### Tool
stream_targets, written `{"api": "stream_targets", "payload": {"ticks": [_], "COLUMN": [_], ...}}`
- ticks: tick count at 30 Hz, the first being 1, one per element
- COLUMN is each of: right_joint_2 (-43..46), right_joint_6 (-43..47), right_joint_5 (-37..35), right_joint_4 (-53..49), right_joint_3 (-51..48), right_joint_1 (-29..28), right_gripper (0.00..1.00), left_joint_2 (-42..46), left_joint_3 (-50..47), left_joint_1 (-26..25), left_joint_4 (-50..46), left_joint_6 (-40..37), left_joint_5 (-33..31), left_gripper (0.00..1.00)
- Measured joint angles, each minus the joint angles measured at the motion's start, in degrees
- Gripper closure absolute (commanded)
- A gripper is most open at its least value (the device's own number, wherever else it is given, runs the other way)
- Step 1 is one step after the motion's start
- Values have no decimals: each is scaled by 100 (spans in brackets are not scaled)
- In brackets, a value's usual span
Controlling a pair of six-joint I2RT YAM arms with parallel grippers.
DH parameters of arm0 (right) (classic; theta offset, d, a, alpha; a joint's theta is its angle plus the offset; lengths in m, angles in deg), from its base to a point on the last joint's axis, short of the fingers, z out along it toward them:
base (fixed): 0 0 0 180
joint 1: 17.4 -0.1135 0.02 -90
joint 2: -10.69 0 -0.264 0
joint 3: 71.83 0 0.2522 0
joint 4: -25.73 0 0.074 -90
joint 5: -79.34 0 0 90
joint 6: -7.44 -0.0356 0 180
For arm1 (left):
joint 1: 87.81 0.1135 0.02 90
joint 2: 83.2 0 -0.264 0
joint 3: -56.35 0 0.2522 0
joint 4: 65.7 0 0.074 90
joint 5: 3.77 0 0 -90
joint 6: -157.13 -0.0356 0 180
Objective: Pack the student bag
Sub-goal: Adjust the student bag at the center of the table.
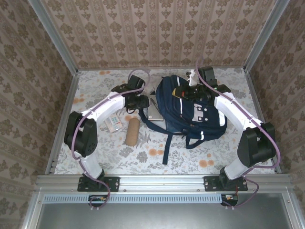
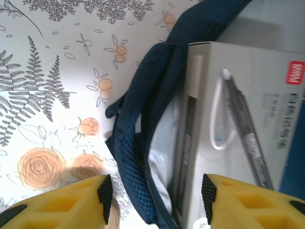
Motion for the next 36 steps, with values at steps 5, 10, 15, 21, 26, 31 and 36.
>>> {"api": "stream_targets", "payload": {"ticks": [5, 10, 15, 21, 26, 31, 36], "right_joint_2": [0, 0, 0, 0, 0, 0, -7], "right_joint_6": [0, 0, 0, 2, 4, 22, 157], "right_joint_5": [0, 0, 0, -2, -2, 4, 87], "right_joint_4": [-4, -17, -15, -13, -13, -44, -264], "right_joint_3": [13, 31, 39, 44, 44, 98, 267], "right_joint_1": [2, 2, 11, 28, 33, 109, 199], "right_gripper": [97, 97, 97, 97, 98, 98, 97], "left_joint_2": [-446, -824, -1189, -1143, -599, 188, 308], "left_joint_3": [-2, 22, 319, 487, 422, 66, -389], "left_joint_1": [197, 203, 199, 74, -223, -514, -636], "left_joint_4": [144, 227, 243, 267, 234, 369, 610], "left_joint_6": [-243, -387, -511, -538, -535, -291, 240], "left_joint_5": [267, 476, 509, -81, -774, -914, -761], "left_gripper": [46, 49, 99, 100, 100, 100, 100]}}
